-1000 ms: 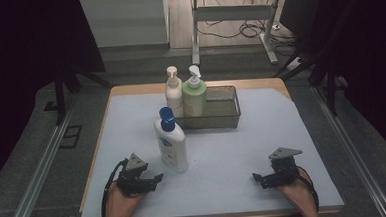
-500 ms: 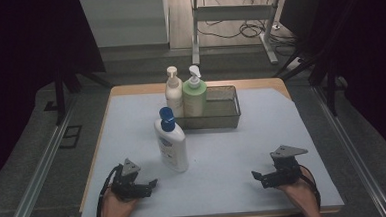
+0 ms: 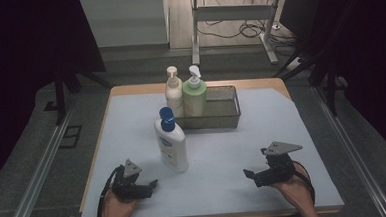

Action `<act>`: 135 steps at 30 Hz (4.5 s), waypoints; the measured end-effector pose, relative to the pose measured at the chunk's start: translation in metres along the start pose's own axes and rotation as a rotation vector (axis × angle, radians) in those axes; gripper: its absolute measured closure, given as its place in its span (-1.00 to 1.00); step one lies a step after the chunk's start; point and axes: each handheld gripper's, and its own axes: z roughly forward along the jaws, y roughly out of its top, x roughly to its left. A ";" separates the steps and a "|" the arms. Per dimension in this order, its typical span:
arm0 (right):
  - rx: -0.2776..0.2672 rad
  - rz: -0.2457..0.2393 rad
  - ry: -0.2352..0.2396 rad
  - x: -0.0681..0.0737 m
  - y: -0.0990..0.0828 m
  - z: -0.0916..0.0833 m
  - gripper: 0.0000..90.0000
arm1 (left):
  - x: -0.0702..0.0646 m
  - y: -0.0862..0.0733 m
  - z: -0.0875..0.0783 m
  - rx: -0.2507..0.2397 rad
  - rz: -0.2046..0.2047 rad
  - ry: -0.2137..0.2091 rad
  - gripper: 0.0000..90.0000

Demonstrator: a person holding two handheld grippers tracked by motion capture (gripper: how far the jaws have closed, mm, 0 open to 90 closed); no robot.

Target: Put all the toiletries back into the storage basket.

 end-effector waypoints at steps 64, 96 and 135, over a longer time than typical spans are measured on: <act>-0.075 -0.113 0.149 0.116 0.152 0.092 -0.69 | 0.000 0.000 0.000 0.001 -0.002 -0.001 -0.73; -0.111 -0.128 0.082 0.137 0.165 0.116 -0.12 | 0.000 0.000 0.000 0.000 -0.006 0.000 -0.73; -0.091 -0.079 0.071 0.081 0.161 0.039 -0.11 | 0.000 0.000 0.000 -0.001 -0.005 -0.002 -0.73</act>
